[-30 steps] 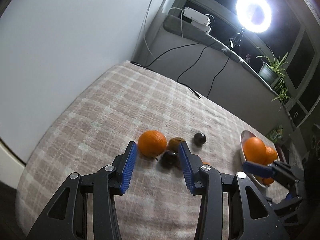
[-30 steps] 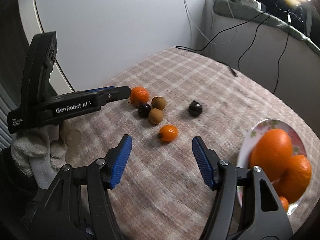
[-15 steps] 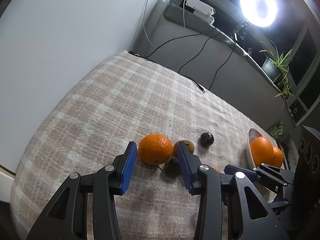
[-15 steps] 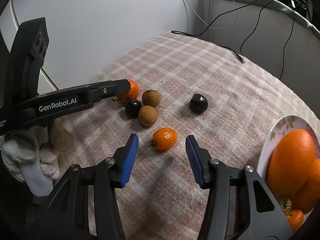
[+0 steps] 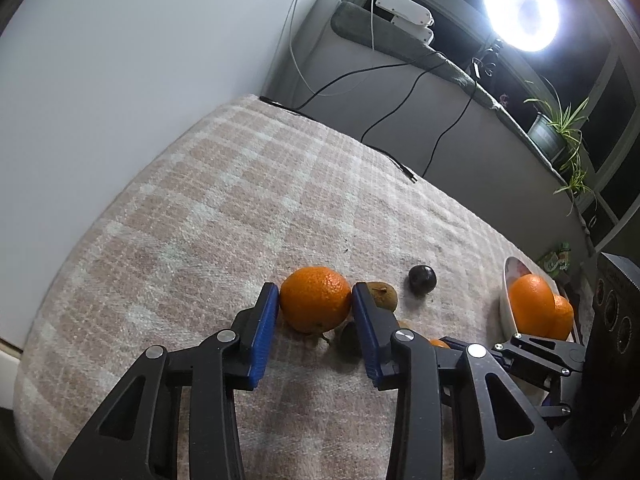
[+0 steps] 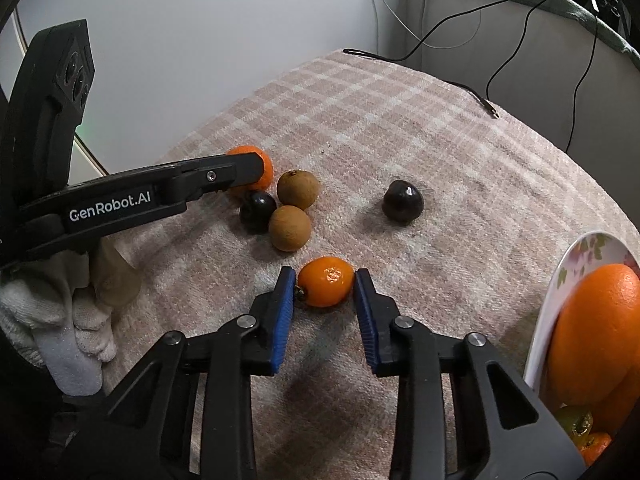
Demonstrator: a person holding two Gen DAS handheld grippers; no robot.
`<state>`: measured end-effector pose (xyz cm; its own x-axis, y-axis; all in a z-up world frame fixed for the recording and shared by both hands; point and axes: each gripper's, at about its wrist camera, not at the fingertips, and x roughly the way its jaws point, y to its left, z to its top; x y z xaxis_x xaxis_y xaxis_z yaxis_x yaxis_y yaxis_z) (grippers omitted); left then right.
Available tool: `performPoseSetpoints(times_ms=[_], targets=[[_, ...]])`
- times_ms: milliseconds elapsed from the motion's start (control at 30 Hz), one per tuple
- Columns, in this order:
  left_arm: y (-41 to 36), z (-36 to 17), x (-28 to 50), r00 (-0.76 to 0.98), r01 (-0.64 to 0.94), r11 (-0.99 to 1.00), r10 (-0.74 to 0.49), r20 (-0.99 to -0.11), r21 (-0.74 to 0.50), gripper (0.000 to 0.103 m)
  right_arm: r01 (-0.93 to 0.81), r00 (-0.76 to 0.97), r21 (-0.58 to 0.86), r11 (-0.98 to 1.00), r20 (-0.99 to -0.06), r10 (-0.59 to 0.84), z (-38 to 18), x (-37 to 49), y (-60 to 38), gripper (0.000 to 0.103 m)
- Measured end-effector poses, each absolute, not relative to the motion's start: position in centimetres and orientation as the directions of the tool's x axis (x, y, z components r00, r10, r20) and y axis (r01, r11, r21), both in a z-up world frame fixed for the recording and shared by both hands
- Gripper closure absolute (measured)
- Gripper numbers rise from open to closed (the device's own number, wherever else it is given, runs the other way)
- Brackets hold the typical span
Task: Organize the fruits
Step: 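Move both tools back to the loose fruits and grasp a mandarin with each, then carry both mandarins over the plate and open both tools to release them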
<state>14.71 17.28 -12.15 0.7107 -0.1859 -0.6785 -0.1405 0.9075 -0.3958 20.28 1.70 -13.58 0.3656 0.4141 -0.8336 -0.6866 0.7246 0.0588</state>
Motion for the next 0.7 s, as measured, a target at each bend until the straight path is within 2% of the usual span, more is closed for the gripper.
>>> performPoseSetpoints(times_ms=[700], targets=[[17.3,-10.1,13.9,0.745,-0.138,0.914,-0.159,-0.648,-0.382,0.067,-0.694,0.393,0.071,0.717,-0.797,0.459,-11.2,18.9,0.0,0.073]])
